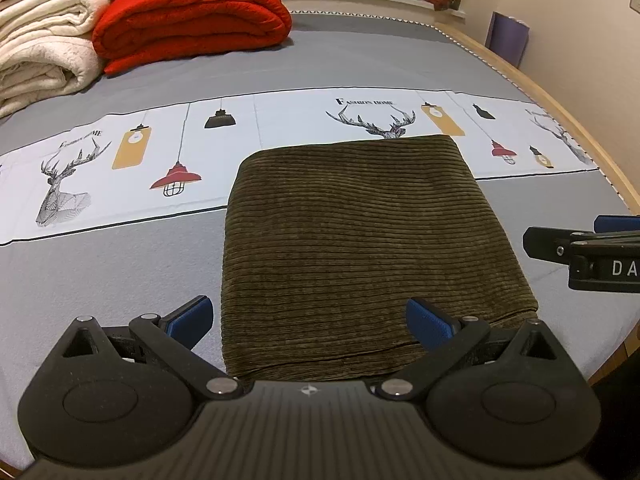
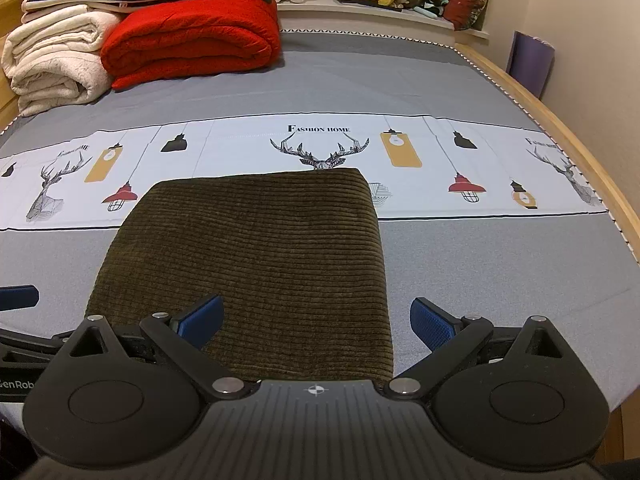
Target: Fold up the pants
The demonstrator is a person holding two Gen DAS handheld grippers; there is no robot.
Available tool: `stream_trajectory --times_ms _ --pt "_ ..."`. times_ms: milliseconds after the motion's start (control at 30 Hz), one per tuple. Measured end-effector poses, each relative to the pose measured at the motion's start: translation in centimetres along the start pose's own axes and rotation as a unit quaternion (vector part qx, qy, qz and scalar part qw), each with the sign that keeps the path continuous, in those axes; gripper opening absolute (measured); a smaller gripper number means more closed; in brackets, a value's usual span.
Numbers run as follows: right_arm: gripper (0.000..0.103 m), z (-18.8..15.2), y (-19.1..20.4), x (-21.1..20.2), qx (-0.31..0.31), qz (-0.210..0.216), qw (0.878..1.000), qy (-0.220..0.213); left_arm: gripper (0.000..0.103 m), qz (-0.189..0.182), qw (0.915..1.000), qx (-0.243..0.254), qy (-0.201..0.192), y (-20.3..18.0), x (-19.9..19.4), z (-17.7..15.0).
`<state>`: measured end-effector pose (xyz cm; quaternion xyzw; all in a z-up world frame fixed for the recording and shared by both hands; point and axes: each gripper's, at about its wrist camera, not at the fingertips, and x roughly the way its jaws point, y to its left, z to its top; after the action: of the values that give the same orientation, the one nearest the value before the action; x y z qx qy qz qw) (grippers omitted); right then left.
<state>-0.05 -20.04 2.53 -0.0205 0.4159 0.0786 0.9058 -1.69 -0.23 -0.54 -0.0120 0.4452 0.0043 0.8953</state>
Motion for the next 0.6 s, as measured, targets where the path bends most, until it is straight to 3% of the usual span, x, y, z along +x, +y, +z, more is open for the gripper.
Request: stream_trajectory --times_ms 600 --pt "0.099 0.0 0.08 0.0 0.0 0.0 1.0 0.0 0.103 -0.002 1.0 0.008 -0.002 -0.21 0.12 -0.11"
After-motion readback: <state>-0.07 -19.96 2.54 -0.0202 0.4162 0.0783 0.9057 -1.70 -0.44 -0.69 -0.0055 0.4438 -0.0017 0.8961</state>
